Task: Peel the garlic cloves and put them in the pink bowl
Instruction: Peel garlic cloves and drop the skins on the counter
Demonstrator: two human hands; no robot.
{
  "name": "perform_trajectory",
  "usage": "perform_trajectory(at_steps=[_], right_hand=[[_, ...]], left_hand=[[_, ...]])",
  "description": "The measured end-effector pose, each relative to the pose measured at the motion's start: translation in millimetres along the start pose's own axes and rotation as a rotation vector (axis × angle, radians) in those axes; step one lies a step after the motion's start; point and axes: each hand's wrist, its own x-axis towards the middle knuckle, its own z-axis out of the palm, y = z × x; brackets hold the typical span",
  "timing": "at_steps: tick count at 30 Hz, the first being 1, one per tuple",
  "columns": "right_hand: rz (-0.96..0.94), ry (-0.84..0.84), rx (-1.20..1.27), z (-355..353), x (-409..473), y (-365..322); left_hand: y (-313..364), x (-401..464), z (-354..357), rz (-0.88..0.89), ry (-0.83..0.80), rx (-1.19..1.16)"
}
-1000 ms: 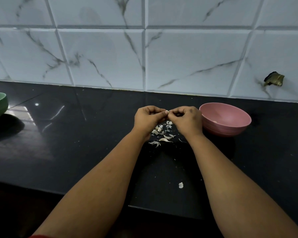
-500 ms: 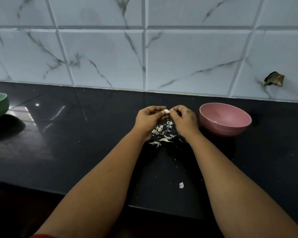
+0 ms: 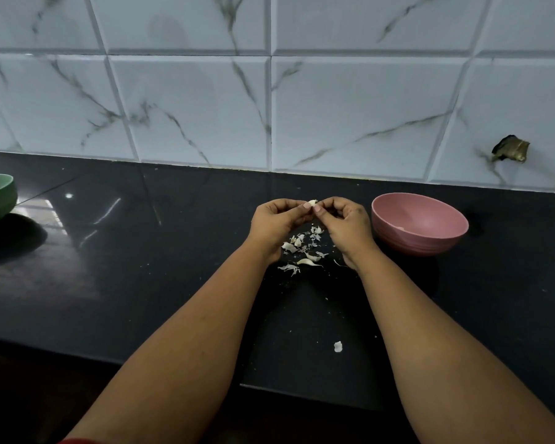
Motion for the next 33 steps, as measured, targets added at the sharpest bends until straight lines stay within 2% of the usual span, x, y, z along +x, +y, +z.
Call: perform_trajectory(at_steps=[7, 11, 14, 18, 21, 23, 25, 27, 29, 33], right_hand=[[0.096, 0.021, 0.016, 2.1, 0.3, -1.5], [0.031, 0.064, -0.11, -2.0, 3.4, 1.7], [0.044, 0.119, -0.103, -3.1, 3.3, -0.6], [-0.086, 0.181, -0.222, -4.4, 2.8, -2.7], [-0.045, 0.197, -0.246, -3.7, 3.7, -3.3], [0.044, 0.168, -0.147, -2.3, 5.1, -4.5], [0.106, 0.134, -0.078, -0.9, 4.6, -7.4], [0.063, 0.122, -0.169, -0.8, 2.9, -5.9], [-0.028, 0.135, -0.276, -1.4, 2.0, -2.0], [-0.022, 0.145, -0.152, -2.6, 4.3, 1.0]], left_hand=[[2.2, -3.3, 1.8, -0.002, -0.011, -0.003], [2.3, -1.7, 1.1, -0.021, -0.004, 0.015], [0.3, 1.6, 0.3, -0.051, 0.01, 0.013], [0.3, 2.7, 1.2, -0.076, 0.028, 0.008], [0.3, 3.3, 1.9, -0.084, 0.035, 0.04], [-1.2, 3.9, 2.1, -0.082, 0.047, 0.116], [-3.9, 4.0, 2.3, -0.036, 0.048, 0.296], [-6.0, 3.3, 2.4, 0.026, 0.035, 0.512], [-7.1, 3.2, 1.7, 0.055, 0.024, 0.633], [-6.2, 4.6, -1.6, 0.077, 0.036, 0.724]])
